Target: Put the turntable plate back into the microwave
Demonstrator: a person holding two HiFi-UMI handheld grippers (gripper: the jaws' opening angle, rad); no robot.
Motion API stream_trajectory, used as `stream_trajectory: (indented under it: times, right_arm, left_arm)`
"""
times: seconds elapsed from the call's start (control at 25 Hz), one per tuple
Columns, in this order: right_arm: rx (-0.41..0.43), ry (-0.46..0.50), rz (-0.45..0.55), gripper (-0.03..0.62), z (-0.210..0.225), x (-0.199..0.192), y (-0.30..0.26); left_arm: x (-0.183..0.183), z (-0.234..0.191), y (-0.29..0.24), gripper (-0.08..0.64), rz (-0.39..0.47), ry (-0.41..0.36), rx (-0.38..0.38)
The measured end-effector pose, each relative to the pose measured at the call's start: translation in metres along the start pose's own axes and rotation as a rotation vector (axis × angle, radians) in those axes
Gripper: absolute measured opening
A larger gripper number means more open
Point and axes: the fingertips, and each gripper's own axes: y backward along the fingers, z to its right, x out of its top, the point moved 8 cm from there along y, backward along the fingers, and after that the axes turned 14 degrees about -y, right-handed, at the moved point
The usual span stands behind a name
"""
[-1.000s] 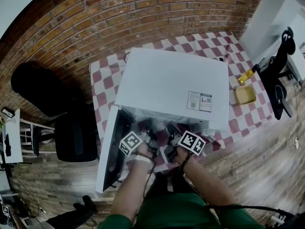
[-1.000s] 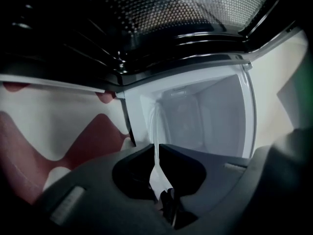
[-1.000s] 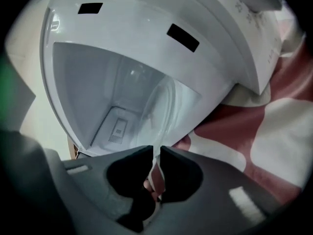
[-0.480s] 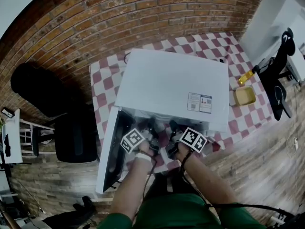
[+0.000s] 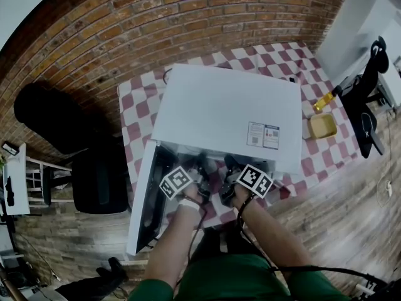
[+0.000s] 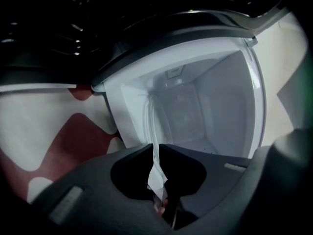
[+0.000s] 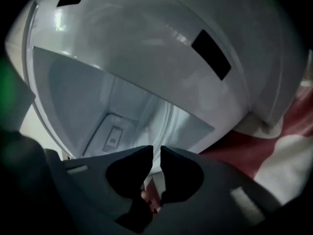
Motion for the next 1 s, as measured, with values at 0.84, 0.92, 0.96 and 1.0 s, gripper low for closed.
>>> stream_trajectory:
  times: [0.84,0.92,0.96,1.0]
  right_arm:
    - [0.063,0.075,-0.058,0.063,-0.011,-0.02,0.025]
    - [0.071,0.085,-0.068,0.063,-0.014,-0.021,0.03]
    - [0.075,0.091,-0.074,0.063,-0.016,-0.022,0.033]
    - [0.08,0.096,-0.079,0.063,-0.017,-0.022,0.037]
  left_arm:
    - [-0.026,0.02,0.023,0.038,-0.028,-0.044,-0.024]
    - [-0.026,0.025,0.028,0.038,-0.023,-0.049,-0.026]
    - [-0.026,0.028,0.032,0.038,-0.019,-0.052,-0.027]
    - [-0.025,0.031,0.036,0.038,-0.015,-0.057,-0.027]
